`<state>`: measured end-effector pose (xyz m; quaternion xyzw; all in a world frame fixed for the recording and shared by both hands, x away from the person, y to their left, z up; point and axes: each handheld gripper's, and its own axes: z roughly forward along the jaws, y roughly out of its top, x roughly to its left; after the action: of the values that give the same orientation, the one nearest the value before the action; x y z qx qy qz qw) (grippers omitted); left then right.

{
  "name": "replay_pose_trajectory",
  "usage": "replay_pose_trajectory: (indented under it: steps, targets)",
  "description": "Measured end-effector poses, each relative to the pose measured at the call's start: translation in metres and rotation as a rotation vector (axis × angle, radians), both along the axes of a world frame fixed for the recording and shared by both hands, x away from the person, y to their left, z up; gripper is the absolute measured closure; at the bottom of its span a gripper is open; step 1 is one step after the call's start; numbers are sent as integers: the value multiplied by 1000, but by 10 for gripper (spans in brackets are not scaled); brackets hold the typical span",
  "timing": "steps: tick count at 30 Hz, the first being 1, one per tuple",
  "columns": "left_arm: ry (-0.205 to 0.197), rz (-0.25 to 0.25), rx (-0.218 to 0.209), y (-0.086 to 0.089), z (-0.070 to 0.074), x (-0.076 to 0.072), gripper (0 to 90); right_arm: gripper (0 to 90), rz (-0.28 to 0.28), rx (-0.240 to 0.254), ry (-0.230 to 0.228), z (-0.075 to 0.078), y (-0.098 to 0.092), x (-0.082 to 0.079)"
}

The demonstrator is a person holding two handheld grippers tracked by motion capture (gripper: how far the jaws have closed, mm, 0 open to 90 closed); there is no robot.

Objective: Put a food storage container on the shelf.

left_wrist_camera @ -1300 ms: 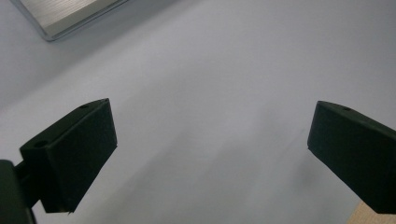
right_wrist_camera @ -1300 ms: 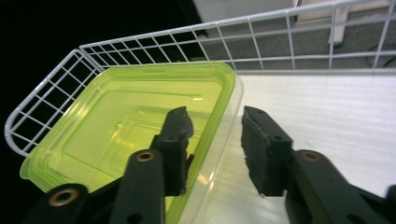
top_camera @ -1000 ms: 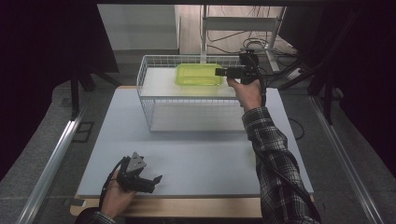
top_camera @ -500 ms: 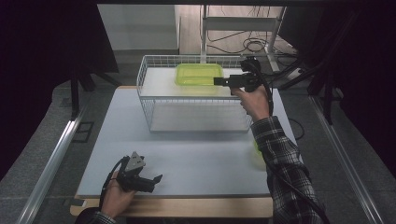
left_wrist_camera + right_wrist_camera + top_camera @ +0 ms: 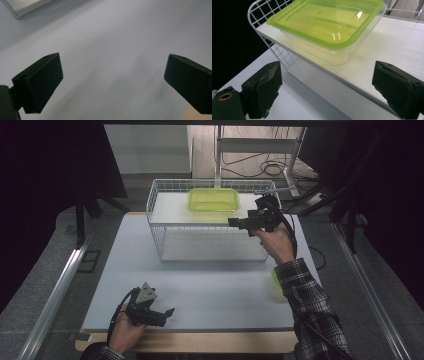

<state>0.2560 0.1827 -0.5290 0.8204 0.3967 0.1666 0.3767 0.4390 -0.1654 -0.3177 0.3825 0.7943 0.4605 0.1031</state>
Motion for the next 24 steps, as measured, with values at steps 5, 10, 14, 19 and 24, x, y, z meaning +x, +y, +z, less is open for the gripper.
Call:
replay_pose_trajectory:
  steps: [5,10,14,19,24]
  targets:
    - [8,3,-10,1,3,-1,26,48,22,-19,-25,-4,-1,-12]
    - [6,7,-15,1,4,-1,29,14,46,-41,-60,-10,-3,-24]
    - [4,6,-15,1,5,-2,29,5,67,-50,-62,-18,-5,-32]
    - [15,10,-18,2,5,-2,29,0,68,-52,-74,-29,-8,-44]
    - [7,14,-21,2,5,-3,29,0,62,-63,-102,-38,-9,-56]
